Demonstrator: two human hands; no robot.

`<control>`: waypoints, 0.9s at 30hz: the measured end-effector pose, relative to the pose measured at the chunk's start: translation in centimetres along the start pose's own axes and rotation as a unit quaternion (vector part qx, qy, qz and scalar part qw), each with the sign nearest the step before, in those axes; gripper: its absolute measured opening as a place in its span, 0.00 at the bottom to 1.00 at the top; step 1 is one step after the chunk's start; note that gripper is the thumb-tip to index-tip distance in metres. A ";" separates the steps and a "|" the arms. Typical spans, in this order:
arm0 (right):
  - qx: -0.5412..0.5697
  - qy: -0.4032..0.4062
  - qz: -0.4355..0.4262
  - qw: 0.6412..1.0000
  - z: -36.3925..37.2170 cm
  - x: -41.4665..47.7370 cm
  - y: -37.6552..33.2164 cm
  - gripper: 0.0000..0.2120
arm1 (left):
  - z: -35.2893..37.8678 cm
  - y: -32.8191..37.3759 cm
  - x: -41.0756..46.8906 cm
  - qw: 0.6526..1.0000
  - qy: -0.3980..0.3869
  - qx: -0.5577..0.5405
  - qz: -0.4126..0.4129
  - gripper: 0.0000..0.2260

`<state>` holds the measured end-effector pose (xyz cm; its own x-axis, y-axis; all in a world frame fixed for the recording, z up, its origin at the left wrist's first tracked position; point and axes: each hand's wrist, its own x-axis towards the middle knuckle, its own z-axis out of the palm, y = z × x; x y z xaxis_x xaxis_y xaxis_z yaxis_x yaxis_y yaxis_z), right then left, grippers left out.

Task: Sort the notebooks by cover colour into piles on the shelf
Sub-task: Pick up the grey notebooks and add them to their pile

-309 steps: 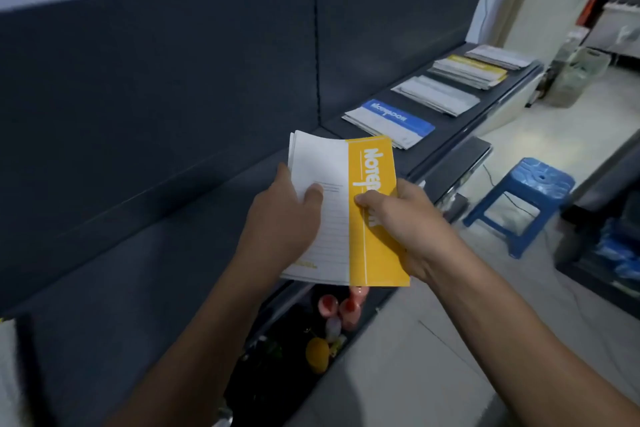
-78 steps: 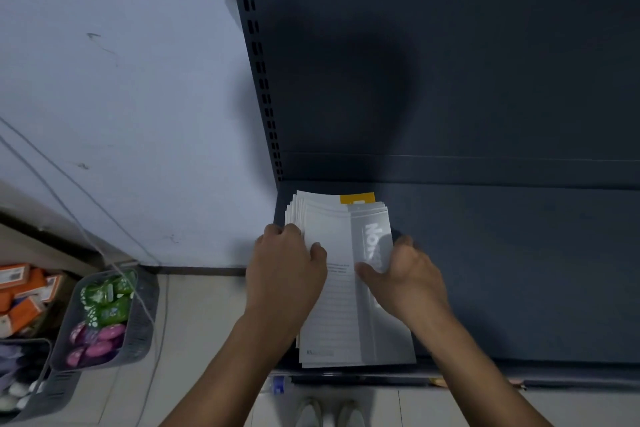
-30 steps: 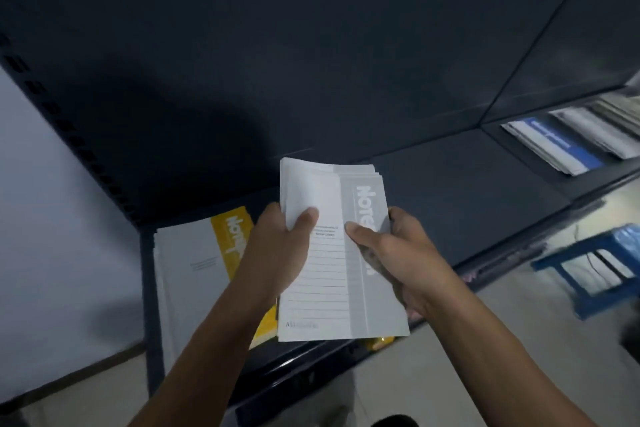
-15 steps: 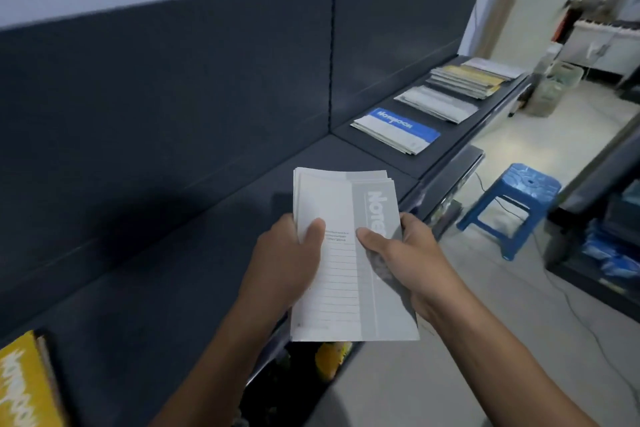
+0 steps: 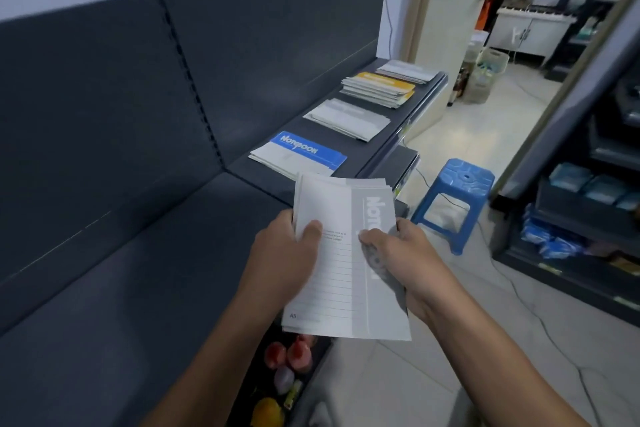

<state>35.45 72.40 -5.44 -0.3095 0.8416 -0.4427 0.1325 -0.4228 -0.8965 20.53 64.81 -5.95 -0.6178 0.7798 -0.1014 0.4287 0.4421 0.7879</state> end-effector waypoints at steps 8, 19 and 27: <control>0.029 0.042 -0.001 0.999 -3.9 8.9 -4.0 0.05 | 5.6 4.4 9.8 0.998 -0.053 -0.016 0.005 0.12; 0.022 0.032 0.003 0.999 -10.2 20.0 -9.5 0.12 | 14.0 10.5 20.8 0.996 -0.075 0.038 0.009 0.13; -0.009 0.002 0.007 1.000 -17.0 30.4 -12.7 0.11 | 20.7 16.1 27.1 0.997 -0.073 0.023 -0.031 0.13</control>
<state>40.34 109.07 -7.88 -0.3030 0.8369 -0.4559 0.1543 -0.4290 -0.8900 24.32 102.26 -8.61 -0.5430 0.8052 -0.2383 0.4250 0.5083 0.7490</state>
